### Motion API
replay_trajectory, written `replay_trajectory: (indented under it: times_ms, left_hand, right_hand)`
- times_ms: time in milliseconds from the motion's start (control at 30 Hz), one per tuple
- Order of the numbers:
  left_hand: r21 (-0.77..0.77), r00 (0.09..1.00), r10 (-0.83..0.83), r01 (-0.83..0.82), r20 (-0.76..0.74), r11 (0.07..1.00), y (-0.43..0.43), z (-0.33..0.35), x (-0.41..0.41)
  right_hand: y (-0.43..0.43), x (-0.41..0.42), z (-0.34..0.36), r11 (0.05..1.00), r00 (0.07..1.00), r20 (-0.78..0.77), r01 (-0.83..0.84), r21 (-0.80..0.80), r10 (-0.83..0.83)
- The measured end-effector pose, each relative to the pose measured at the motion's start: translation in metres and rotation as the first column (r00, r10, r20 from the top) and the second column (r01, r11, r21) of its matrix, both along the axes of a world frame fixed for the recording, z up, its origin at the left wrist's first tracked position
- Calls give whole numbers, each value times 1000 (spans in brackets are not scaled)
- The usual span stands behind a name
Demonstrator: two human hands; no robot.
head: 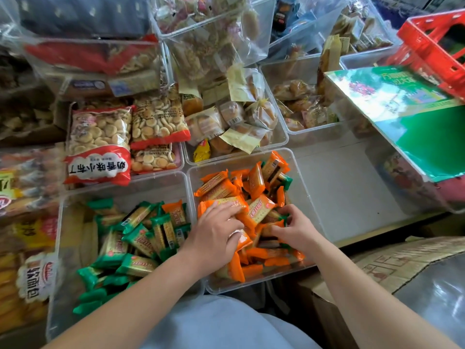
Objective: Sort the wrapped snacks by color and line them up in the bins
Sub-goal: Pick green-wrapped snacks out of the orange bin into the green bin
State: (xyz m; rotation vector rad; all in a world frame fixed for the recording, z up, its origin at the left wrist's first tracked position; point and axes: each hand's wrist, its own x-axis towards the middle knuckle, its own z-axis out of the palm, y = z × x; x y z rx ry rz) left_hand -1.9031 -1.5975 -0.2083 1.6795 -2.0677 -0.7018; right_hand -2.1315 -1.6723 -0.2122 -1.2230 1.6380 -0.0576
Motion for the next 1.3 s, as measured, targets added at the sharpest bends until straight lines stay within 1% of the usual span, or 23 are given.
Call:
replay_trajectory:
  times_ms: [67, 133, 233, 333, 367, 400, 467, 500, 533, 567, 633, 767, 833, 900, 933, 967, 1033, 1067, 1100, 1133, 1200, 1233, 1300]
  left_hand:
    - [-17, 999, 27, -28, -40, 999, 2, -1, -1]
    - [-22, 994, 65, -68, -88, 997, 4, 2, -2]
    - [-5, 985, 105, -107, -140, 994, 6, 14, -7]
    - [54, 963, 174, -167, -205, 985, 7, 30, -14]
    - [113, 940, 226, -203, -258, 973, 7, 37, -18]
    - [214, 901, 294, -234, -319, 949, 7, 44, -22]
    - [450, 780, 443, -235, -441, 862, 5, 53, -29]
    - [514, 714, 500, -226, -490, 827, 5, 54, -32]
    - [539, 664, 536, -232, -520, 810, 5, 53, -33]
    - [544, 638, 554, -242, -535, 803, 5, 51, -33]
    - [539, 619, 560, -250, -550, 805, 6, 52, -30]
    - [539, 648, 544, -236, -533, 809, 4, 52, -17]
    - [519, 654, 577, -313, -490, 796, -2, 49, -5]
    - [500, 644, 602, -366, -473, 785, -12, 46, 7]
    - [503, 659, 598, -363, -456, 784, -17, 47, 10]
    - [486, 708, 575, -364, -410, 795, -21, 49, 12]
    - [355, 828, 502, -404, -251, 843, -24, 54, 12]
    - [289, 847, 482, -415, -224, 863, -22, 58, 9]
    - [298, 841, 475, -398, -259, 868, -19, 62, 6]
    - [390, 816, 479, -345, -325, 853, -15, 64, 1]
    - [621, 699, 527, -149, -484, 769, -3, 68, -10]
    - [666, 644, 554, -91, -528, 741, 4, 66, -14]
    - [665, 566, 596, -109, -569, 739, 13, 57, -12]
  right_hand:
    - [2, -5, 18, 998, 999, -1, 32, -46, -32]
    - [4, -14, 35, 990, 992, 36, 121, -75, -119]
    - [7, -29, 58, 940, 937, 175, 323, -111, -302]
    - [11, -29, 77, 910, 856, 357, 413, -35, -375]
    - [13, -25, 81, 910, 827, 416, 414, 9, -380]
    - [16, -21, 84, 912, 799, 463, 407, 52, -383]
    - [23, -10, 85, 917, 751, 534, 373, 143, -389]
    - [27, -4, 84, 919, 735, 556, 349, 182, -389]
    - [30, 1, 83, 923, 730, 566, 325, 208, -384]
    - [33, 6, 82, 925, 729, 569, 309, 221, -379]
    - [36, 14, 79, 915, 726, 557, 333, 227, -403]
    - [34, 15, 69, 840, 721, 441, 512, 182, -535]
    - [32, 10, 66, 810, 726, 382, 574, 122, -572]
    - [30, 7, 67, 800, 736, 359, 597, 55, -574]
    - [30, 6, 68, 800, 737, 365, 599, 35, -568]
    - [29, 7, 71, 801, 739, 373, 598, 18, -561]
    - [31, 11, 78, 814, 758, 385, 580, -30, -526]
    - [32, 13, 82, 823, 769, 396, 565, -55, -501]
    - [33, 16, 85, 833, 777, 412, 548, -73, -475]
    - [34, 19, 87, 844, 780, 435, 530, -79, -449]
    - [37, 28, 88, 880, 798, 464, 468, -77, -383]
    - [40, 33, 87, 901, 815, 465, 426, -78, -346]
    - [44, 45, 86, 928, 835, 471, 363, -83, -284]
